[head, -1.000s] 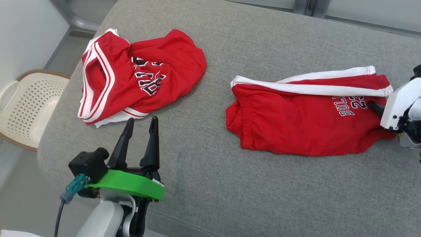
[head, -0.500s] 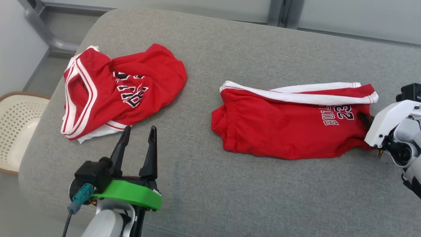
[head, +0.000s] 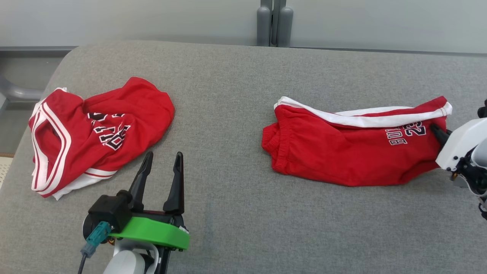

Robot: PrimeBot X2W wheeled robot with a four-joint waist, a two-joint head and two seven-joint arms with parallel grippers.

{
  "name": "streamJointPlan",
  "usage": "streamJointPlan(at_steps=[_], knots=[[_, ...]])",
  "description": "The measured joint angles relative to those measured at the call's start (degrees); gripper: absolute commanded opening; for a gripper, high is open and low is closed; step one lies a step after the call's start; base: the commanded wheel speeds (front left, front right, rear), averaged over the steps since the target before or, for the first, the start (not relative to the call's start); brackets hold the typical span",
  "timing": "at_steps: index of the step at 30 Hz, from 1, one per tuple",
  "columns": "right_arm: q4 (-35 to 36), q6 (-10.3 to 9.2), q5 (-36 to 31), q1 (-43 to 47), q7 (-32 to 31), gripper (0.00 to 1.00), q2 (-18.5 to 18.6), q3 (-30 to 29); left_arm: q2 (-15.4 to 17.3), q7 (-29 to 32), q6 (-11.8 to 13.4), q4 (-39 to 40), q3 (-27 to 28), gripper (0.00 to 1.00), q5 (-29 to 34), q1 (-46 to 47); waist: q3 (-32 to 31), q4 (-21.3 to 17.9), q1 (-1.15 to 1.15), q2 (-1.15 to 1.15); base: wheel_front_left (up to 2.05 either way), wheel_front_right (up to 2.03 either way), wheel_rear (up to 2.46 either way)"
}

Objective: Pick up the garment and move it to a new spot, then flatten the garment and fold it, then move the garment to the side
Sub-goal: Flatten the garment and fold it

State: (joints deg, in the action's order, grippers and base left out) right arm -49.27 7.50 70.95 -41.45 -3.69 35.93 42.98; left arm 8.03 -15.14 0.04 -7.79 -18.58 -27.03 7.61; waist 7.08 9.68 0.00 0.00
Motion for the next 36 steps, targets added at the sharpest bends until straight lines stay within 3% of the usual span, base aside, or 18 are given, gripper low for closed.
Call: streamJointPlan(at_steps=[12, 25, 26, 27, 28, 36], knots=[[4.74, -0.01, -2.80, -5.88, -0.79, 0.00, -8.93, 6.00, -2.49, 0.00, -2.05, -1.65, 1.77, 1.00, 3.00, -0.49, -1.28, 2.95, 0.00, 0.00, 0.00, 0.00, 0.00], [-4.49, -0.01, -4.71, -8.55, -0.60, 0.00, -19.03, 9.98, -4.25, 0.01, -4.03, -4.14, 2.61, 1.00, 4.58, -0.49, 0.21, 9.50, 0.00, 0.00, 0.00, 0.00, 0.00], [-4.92, 0.00, -4.74, -8.54, -0.55, 0.22, -19.61, 10.24, -4.35, 0.01, -4.06, -4.24, 2.85, 1.00, 4.61, -0.49, 0.39, 9.56, 0.00, 0.00, 0.00, 0.00, 0.00], [-5.46, -0.01, -5.09, -8.51, -0.52, 0.58, -20.24, 10.77, -4.47, 0.00, -4.09, -4.41, 3.10, 1.00, 4.65, -0.48, 0.53, 9.48, 0.00, 0.00, 0.00, 0.00, 0.00], [-5.77, -0.01, -5.20, -8.29, -0.58, 1.00, -20.85, 11.25, -4.53, 0.01, -4.12, -4.59, 3.43, 1.00, 4.65, -0.48, 0.60, 9.29, 0.00, 0.00, 0.00, 0.00, 0.00], [-1.67, 0.00, -4.97, -6.94, 3.38, 1.00, -21.78, 13.05, -4.72, 0.01, -4.70, -5.32, 5.08, 1.00, 5.45, -0.50, -0.12, 6.12, 0.00, 0.00, 0.00, 0.00, 0.00]])
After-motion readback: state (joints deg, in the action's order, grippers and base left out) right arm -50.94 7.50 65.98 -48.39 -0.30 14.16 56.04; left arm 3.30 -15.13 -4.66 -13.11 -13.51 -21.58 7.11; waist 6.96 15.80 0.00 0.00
